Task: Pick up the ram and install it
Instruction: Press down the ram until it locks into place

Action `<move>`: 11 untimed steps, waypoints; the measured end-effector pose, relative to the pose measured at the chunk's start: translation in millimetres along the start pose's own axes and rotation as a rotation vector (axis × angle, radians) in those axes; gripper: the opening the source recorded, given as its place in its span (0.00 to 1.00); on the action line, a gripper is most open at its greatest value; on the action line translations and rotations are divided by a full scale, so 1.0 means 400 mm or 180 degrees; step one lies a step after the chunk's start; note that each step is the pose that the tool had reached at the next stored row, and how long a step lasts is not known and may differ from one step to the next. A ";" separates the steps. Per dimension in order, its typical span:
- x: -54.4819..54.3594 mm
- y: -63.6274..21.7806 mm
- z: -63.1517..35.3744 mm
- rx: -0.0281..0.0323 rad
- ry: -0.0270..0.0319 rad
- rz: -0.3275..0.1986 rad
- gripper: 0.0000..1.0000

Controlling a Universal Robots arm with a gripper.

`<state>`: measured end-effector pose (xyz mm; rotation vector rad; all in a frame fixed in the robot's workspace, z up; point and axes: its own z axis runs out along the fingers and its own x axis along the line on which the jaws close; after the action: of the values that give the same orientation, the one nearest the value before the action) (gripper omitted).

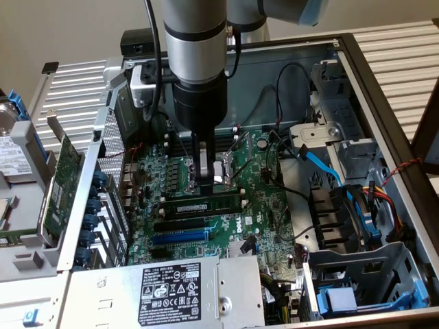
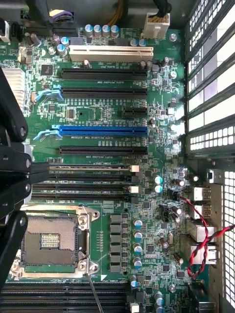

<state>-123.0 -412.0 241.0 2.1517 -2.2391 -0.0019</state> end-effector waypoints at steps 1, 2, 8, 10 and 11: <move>-0.001 0.000 0.002 -0.0004 0.0000 0.0008 0.10; -0.001 0.001 0.004 -0.0006 0.0001 0.0015 0.10; -0.001 0.003 0.008 -0.0018 0.0012 0.0030 0.10; -0.001 0.004 0.010 -0.0015 0.0031 0.0031 0.10; -0.001 0.004 0.011 -0.0008 0.0046 0.0032 0.10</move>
<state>-124.5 -411.6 236.6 2.1323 -2.2409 0.0111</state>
